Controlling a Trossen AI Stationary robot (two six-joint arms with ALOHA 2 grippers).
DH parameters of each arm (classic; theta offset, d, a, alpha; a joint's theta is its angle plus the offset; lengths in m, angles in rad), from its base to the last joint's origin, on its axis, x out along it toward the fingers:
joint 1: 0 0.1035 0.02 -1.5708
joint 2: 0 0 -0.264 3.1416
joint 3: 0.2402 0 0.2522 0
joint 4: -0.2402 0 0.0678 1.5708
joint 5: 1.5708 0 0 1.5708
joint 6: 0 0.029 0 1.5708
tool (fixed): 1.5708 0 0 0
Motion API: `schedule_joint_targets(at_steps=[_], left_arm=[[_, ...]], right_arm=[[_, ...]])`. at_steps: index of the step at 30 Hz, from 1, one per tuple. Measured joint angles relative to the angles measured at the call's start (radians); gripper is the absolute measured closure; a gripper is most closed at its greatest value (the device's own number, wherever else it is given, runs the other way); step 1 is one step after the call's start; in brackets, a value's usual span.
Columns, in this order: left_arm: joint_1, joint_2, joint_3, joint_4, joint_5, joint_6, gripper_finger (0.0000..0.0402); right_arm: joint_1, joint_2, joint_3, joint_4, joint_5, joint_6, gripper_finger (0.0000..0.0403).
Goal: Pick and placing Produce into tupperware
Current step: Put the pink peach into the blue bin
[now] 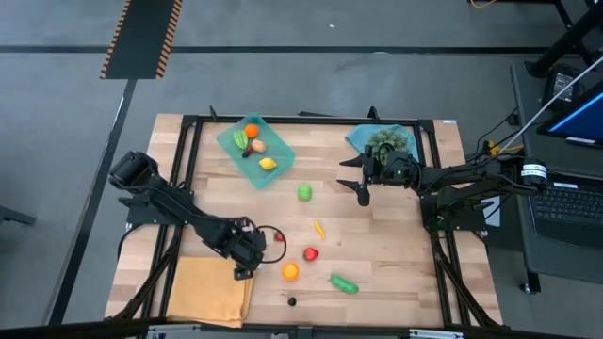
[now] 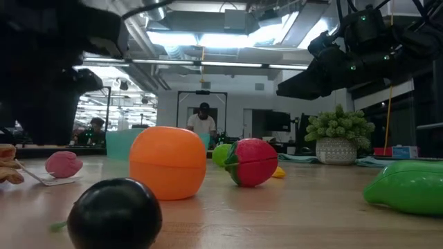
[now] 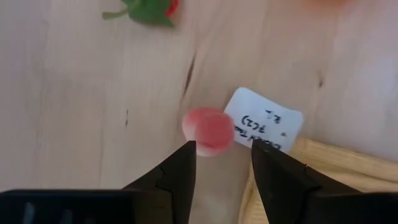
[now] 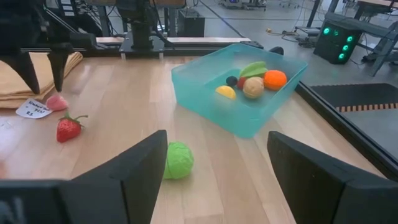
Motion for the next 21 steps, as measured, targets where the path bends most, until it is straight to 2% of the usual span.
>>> schedule_joint_targets(at_steps=[12, 21], left_arm=[[0.000, 0.073, 0.000, 0.073, 0.000, 0.032, 0.0257], [0.001, 0.082, 0.000, 0.096, 0.000, 0.054, 0.0264]], right_arm=[[0.000, 0.000, 0.000, 0.001, 0.000, 0.018, 0.0123], [0.000, 0.000, 0.000, 0.001, 0.000, 0.020, 0.0123]])
